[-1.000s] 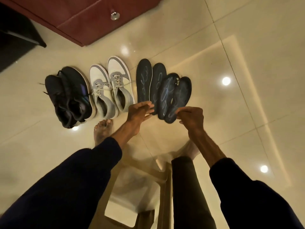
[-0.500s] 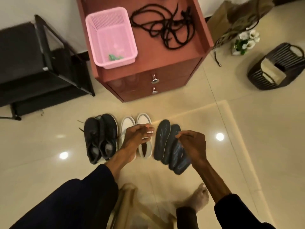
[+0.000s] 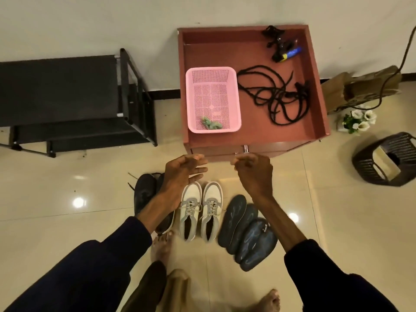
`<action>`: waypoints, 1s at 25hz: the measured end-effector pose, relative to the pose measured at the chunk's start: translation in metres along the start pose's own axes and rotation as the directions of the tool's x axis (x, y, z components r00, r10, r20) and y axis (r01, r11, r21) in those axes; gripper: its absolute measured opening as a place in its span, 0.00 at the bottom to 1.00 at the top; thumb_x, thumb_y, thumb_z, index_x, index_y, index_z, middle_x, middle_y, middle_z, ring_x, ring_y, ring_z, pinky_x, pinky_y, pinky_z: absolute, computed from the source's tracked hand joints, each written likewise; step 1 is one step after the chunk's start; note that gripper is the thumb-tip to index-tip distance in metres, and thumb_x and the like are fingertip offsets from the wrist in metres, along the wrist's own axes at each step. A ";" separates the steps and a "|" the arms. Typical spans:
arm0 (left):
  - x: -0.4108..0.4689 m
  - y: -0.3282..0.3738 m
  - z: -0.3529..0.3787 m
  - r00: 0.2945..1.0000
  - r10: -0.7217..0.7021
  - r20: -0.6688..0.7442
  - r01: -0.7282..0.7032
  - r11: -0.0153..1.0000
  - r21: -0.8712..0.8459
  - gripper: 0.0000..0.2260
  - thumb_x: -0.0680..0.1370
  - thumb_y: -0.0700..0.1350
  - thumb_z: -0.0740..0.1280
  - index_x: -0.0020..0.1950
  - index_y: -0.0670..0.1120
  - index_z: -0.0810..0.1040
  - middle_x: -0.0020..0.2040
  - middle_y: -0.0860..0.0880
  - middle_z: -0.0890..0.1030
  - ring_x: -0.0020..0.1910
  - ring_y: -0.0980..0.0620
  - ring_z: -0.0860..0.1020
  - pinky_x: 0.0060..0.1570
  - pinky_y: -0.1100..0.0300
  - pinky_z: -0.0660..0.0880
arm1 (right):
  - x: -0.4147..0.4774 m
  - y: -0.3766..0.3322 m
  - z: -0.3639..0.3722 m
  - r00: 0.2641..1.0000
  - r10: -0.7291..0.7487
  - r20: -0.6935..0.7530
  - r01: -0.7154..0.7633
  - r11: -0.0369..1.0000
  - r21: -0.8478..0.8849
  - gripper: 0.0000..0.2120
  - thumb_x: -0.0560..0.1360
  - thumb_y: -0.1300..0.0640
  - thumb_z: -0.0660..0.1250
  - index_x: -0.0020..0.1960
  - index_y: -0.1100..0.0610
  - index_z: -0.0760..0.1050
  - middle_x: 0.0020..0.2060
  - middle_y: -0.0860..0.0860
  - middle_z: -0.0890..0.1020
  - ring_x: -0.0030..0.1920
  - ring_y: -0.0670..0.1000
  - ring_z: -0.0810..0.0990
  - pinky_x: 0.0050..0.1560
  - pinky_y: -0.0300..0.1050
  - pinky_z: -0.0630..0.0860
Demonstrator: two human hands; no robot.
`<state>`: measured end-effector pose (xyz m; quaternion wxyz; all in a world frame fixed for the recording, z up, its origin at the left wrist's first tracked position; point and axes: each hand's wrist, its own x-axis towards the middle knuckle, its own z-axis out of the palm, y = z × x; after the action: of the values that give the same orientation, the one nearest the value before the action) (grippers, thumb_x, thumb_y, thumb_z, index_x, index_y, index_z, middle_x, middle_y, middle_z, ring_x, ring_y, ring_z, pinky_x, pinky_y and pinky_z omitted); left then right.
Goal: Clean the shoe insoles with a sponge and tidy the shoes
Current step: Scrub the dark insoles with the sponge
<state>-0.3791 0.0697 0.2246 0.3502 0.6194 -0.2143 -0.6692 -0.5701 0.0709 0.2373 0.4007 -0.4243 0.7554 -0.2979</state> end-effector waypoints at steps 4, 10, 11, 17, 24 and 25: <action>0.010 0.021 -0.032 0.998 0.043 -0.035 -0.043 0.999 0.005 0.13 0.82 0.45 0.68 0.63 0.40 0.81 0.58 0.44 0.86 0.54 0.45 0.85 0.57 0.53 0.81 | 0.059 -0.053 0.030 0.920 -0.391 -0.003 0.376 0.888 -0.265 0.04 0.74 0.64 0.71 0.45 0.60 0.85 0.40 0.54 0.87 0.40 0.49 0.84 0.44 0.43 0.79; 0.018 0.013 -0.065 0.999 0.043 -0.029 -0.042 0.999 0.033 0.14 0.82 0.45 0.68 0.65 0.40 0.80 0.57 0.45 0.86 0.54 0.47 0.85 0.57 0.54 0.82 | 0.119 -0.079 0.077 0.937 -0.244 0.250 0.349 0.697 -0.626 0.14 0.74 0.55 0.74 0.56 0.59 0.78 0.55 0.59 0.80 0.56 0.61 0.79 0.52 0.52 0.76; 0.018 0.009 -0.066 0.999 0.039 -0.022 -0.039 0.999 0.024 0.14 0.82 0.45 0.68 0.65 0.40 0.80 0.57 0.45 0.86 0.54 0.46 0.85 0.56 0.54 0.82 | 0.121 -0.080 0.082 0.939 -0.225 0.259 0.342 0.671 -0.658 0.16 0.74 0.55 0.75 0.58 0.60 0.76 0.56 0.59 0.79 0.56 0.62 0.79 0.52 0.52 0.76; 0.016 -0.012 -0.060 0.999 0.035 -0.026 -0.036 0.999 -0.011 0.13 0.81 0.43 0.69 0.63 0.38 0.80 0.55 0.45 0.87 0.52 0.45 0.86 0.52 0.58 0.83 | 0.133 -0.068 0.095 0.951 -0.186 0.249 0.309 0.637 -0.706 0.16 0.74 0.58 0.75 0.59 0.61 0.76 0.58 0.61 0.77 0.58 0.63 0.78 0.51 0.52 0.76; 0.004 -0.028 -0.047 1.000 0.002 -0.017 -0.002 1.000 -0.014 0.11 0.82 0.41 0.68 0.62 0.38 0.80 0.56 0.42 0.86 0.51 0.45 0.86 0.54 0.57 0.83 | 0.146 -0.056 0.063 0.930 -0.282 0.237 0.362 0.816 -0.450 0.14 0.66 0.67 0.70 0.48 0.55 0.84 0.46 0.54 0.84 0.43 0.48 0.81 0.44 0.41 0.80; 0.000 -0.029 -0.046 1.000 0.011 -0.014 -0.011 1.000 -0.003 0.10 0.82 0.42 0.68 0.62 0.39 0.81 0.56 0.43 0.86 0.52 0.46 0.86 0.54 0.56 0.83 | 0.140 -0.055 0.052 0.926 -0.293 0.238 0.368 0.843 -0.391 0.13 0.68 0.67 0.71 0.50 0.55 0.85 0.45 0.53 0.85 0.41 0.46 0.81 0.43 0.36 0.79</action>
<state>-0.3404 0.0957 0.1968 0.3561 0.6224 -0.2141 -0.6633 -0.5480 -0.0833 0.2058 0.3024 -0.6498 0.6805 -0.1520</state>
